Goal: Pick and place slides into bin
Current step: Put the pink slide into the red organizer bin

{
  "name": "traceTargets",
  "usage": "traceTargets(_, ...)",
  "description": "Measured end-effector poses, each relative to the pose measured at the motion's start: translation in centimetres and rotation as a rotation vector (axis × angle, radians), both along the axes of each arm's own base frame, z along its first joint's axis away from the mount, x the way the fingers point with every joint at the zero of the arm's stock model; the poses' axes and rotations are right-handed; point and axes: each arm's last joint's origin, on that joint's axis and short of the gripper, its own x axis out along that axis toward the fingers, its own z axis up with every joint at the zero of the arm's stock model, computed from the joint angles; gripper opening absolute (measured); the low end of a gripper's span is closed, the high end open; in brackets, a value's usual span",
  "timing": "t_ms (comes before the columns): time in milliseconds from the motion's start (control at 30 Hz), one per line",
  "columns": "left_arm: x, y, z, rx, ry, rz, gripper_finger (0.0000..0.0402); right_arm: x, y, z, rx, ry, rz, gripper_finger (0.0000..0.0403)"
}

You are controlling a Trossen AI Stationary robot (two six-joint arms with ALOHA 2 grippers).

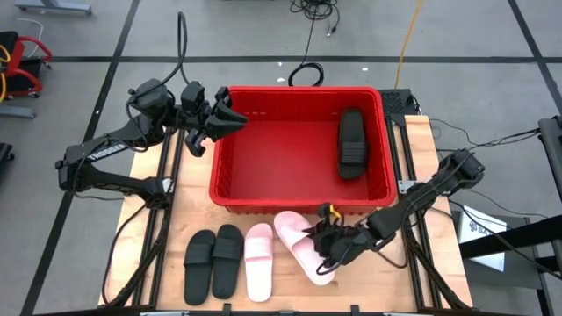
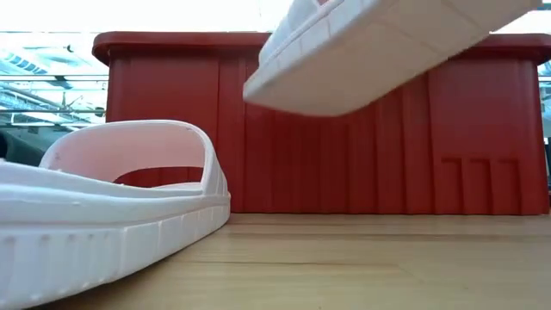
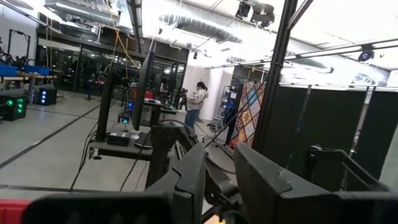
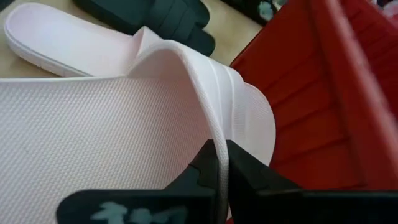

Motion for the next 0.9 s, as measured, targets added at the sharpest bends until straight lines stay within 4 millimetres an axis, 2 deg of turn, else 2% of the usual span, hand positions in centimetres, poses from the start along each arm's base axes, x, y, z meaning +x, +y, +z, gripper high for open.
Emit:
traceTargets(500, 0.0, 0.0, 0.0, 0.002, 0.001, 0.001, 0.0086, -2.4, -1.5, 5.9, 0.024, -0.185, 0.100, 0.0002)
traceTargets(633, 0.0, 0.0, 0.0, 0.007, 0.000, 0.002, 0.0086, -2.9, -2.7, 7.3, 0.022, -0.230, 0.062, 0.0002)
traceTargets(767, 0.0, 0.0, 0.0, 0.009, -0.001, 0.003, 0.0086, -3.5, -4.1, 8.5, -0.055, -0.268, 0.004, 0.0002)
traceTargets(900, 0.0, 0.0, 0.0, 0.008, 0.000, 0.003, 0.0086, -3.8, -6.2, 9.8, -0.113, -0.303, -0.077, 0.0002)
